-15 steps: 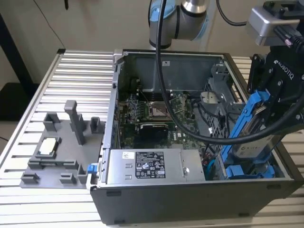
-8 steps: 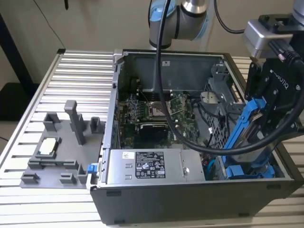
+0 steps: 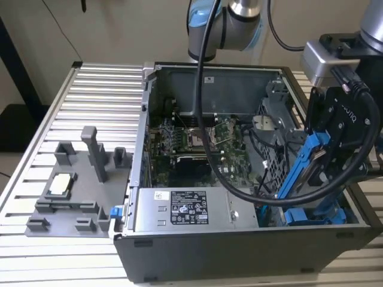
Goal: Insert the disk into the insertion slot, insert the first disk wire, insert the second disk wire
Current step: 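Insert the disk into the insertion slot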
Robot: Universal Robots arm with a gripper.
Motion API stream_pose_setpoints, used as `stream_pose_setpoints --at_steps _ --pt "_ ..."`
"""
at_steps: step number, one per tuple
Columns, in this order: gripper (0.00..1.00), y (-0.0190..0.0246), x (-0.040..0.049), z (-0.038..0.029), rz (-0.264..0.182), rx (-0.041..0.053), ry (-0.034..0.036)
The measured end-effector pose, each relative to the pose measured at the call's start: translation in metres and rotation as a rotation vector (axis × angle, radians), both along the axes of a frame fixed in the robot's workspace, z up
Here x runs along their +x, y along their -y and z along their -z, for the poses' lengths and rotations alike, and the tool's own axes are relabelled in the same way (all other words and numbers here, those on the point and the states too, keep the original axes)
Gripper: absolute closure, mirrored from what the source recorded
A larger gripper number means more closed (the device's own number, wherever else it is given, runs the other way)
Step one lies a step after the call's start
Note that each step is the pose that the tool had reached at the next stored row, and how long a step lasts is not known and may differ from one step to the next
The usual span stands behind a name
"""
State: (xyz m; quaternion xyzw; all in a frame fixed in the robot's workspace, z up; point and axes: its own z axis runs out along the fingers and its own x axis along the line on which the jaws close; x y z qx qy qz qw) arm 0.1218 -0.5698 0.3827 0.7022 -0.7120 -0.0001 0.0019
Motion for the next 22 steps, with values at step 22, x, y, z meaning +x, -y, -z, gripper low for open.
stream_pose_setpoints --at_steps 22 --pt "0.60 0.0000 0.0002 0.0247 0.000 0.0002 0.0000"
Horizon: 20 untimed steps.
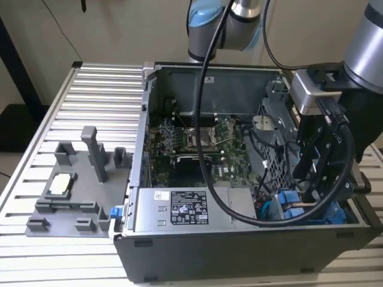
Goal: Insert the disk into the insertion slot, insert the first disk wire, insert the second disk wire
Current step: 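Insert the disk into the insertion slot, then insert the first disk wire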
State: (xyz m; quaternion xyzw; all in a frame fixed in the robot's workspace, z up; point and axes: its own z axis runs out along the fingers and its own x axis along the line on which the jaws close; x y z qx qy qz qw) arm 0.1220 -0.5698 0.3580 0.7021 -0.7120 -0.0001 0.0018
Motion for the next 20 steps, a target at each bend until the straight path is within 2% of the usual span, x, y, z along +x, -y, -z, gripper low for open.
stream_pose_setpoints --at_steps 1,10,12,13,14,20 --pt "0.53 0.0000 0.0000 -0.0029 0.000 0.0000 0.0000" --pt "0.53 -0.0016 0.0000 -0.0432 0.000 -0.0005 -0.0002" --pt "0.53 -0.0026 0.0000 -0.0487 0.000 -0.0004 -0.0001" --pt "0.53 -0.0031 0.0000 -0.0487 0.000 -0.0002 0.0025" --pt "0.53 -0.0032 -0.0001 -0.0488 -0.001 0.0003 0.0129" --pt "0.53 -0.0036 -0.0009 -0.0488 -0.008 0.0085 0.1205"
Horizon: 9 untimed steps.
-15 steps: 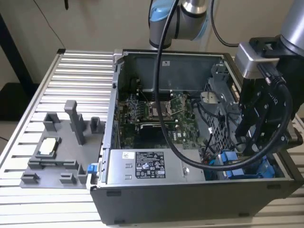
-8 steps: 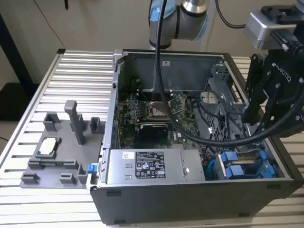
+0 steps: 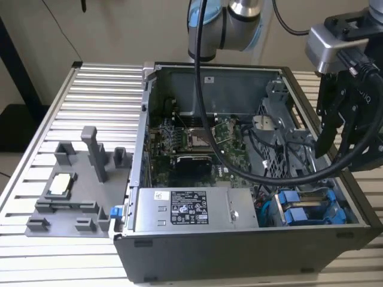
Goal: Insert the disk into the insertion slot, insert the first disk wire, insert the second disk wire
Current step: 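Insert the first disk wire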
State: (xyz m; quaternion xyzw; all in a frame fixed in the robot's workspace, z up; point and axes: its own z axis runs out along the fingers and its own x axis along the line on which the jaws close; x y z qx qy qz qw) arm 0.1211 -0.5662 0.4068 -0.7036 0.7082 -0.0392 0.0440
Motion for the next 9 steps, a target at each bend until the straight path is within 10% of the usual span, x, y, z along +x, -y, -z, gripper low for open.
stream_pose_setpoints --at_steps 2,9 --pt "0.53 -0.0021 -0.0001 0.0006 -0.005 0.0007 0.0254" --pt "0.53 -0.0158 -0.0001 0.0070 -0.045 0.0011 0.0664"
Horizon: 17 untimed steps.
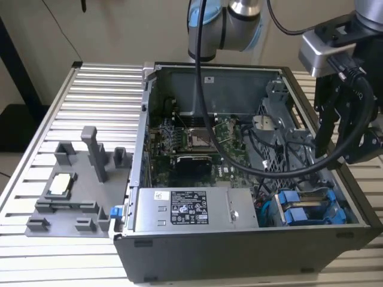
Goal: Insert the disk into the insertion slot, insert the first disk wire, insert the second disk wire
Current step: 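Insert the first disk wire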
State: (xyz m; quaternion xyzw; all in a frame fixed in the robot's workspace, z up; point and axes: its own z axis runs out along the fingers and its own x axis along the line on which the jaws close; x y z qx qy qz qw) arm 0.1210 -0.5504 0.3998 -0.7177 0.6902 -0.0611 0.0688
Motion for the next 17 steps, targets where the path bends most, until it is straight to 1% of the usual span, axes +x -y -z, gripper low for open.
stream_pose_setpoints --at_steps 1,2,6,7,17 --pt "0.53 -0.0021 0.0000 0.0009 -0.005 0.0000 0.0055" --pt "0.53 -0.0045 0.0000 0.0016 -0.011 -0.0001 0.0091" --pt "0.53 -0.0146 0.0000 0.0038 -0.032 -0.0007 0.0152" --pt "0.53 -0.0161 0.0000 0.0043 -0.036 -0.0009 0.0167" --pt "0.53 -0.0163 0.0000 0.0089 -0.041 -0.0036 0.0191"
